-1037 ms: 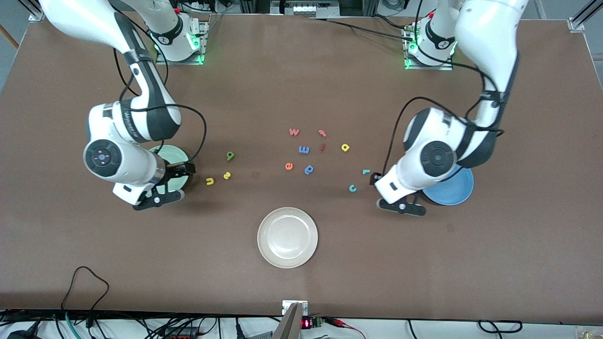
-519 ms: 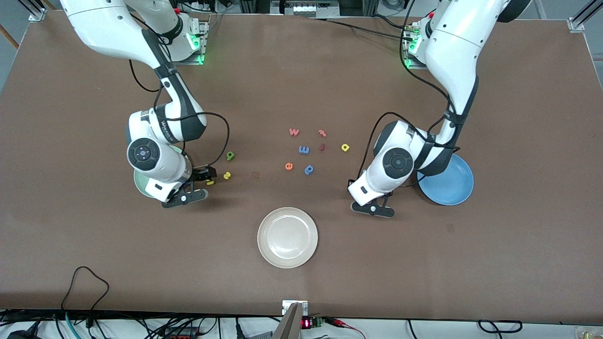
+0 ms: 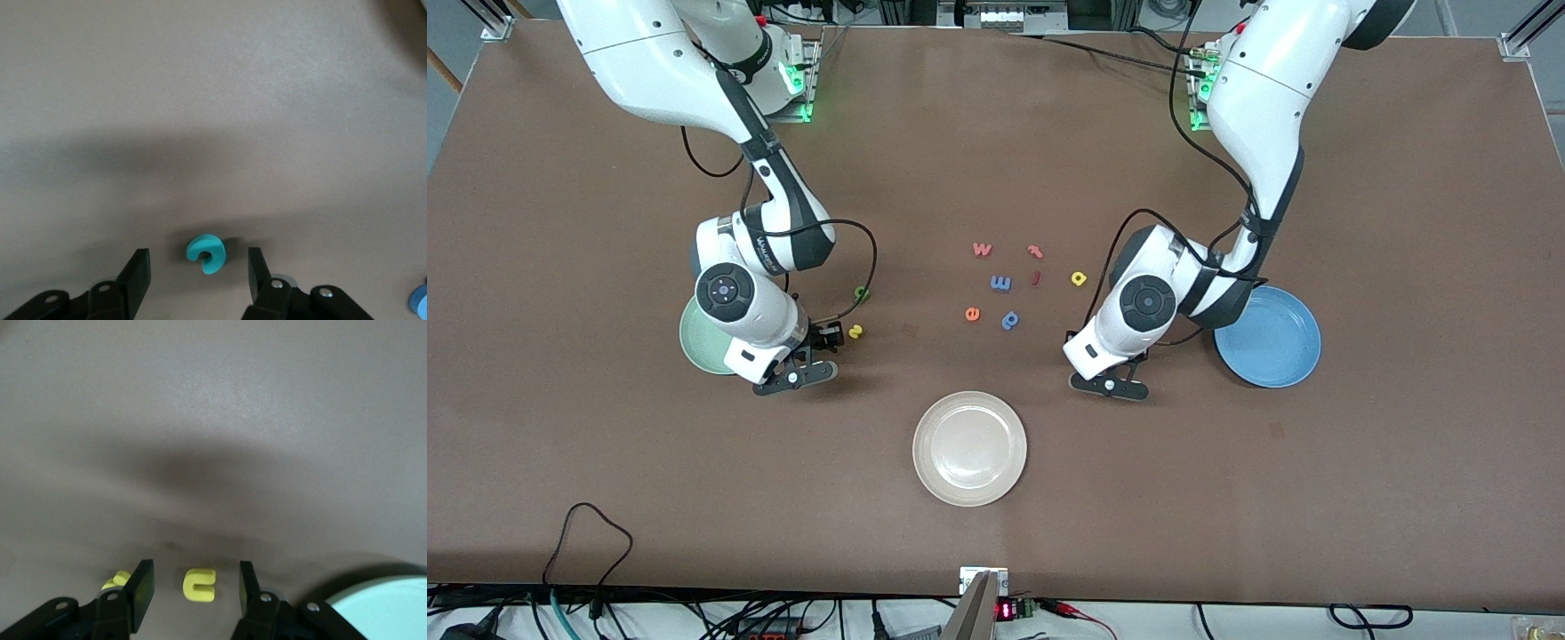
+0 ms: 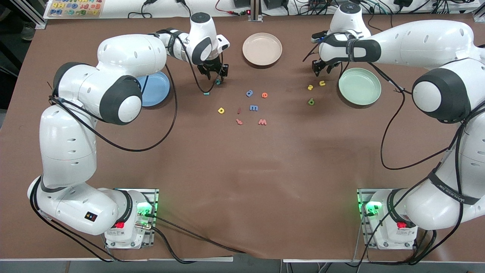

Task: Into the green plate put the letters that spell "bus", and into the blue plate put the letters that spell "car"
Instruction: 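Close both grippers on the yellow u and the teal c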

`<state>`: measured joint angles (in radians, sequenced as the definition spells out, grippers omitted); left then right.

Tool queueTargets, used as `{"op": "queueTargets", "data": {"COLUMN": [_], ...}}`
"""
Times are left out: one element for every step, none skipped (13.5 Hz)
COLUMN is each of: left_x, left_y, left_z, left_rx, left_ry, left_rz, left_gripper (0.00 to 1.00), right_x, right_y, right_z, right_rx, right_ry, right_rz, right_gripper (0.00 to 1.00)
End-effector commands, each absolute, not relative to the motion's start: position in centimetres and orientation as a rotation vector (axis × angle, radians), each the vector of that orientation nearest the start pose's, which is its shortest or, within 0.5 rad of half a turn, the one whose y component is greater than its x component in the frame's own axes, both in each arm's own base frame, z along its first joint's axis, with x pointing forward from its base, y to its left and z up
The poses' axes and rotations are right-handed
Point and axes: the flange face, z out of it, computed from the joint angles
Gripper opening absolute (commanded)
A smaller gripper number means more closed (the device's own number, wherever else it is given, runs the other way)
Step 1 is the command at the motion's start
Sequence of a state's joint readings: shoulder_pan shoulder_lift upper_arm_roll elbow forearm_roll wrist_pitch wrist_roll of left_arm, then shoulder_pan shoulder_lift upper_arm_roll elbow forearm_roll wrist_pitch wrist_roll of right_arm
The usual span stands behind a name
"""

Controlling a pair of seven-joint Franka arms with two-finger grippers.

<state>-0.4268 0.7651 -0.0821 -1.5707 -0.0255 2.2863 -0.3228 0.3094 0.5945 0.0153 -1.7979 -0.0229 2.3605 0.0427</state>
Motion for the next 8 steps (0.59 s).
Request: {"op": "queueTargets", "data": {"left_x": [61.2,60.8,60.7,60.7,60.7,60.6,60.5,60.5], "left_y": [-33.9,-34.4,-34.4,-34.4,-34.4,-34.4,-34.3,-34.3], "left_z": [17.8,17.2,17.2,17.1,16.9,16.5,16.3,16.1], "left_rx": [-3.183,-3.176,-3.176,-3.174,-3.173,-3.17,-3.169,-3.168], "left_ry": [0.233,0.25,0.252,0.254,0.253,0.255,0.255,0.255], "left_rz": [0.123,0.133,0.133,0.135,0.139,0.148,0.152,0.158], "left_gripper": [0.66,0.66,0.66,0.65,0.63,0.61,0.58,0.54], "right_x": [61.1,60.9,60.7,60.3,59.8,59.5,59.3,59.2], "right_y": [20.6,20.7,20.6,20.5,20.6,20.8,20.9,20.9], "right_z": [20.7,20.1,19.5,18.8,18.3,18.0,18.0,17.9], "right_rx": [-3.134,-3.131,-3.13,-3.13,-3.13,-3.13,-3.131,-3.131], "right_ry": [-0.475,-0.476,-0.479,-0.479,-0.485,-0.495,-0.502,-0.502], "right_rz": [0.023,0.012,0.007,0.014,0.029,0.04,0.045,0.05], "right_gripper": [0.6,0.6,0.6,0.58,0.56,0.55,0.55,0.55]}}
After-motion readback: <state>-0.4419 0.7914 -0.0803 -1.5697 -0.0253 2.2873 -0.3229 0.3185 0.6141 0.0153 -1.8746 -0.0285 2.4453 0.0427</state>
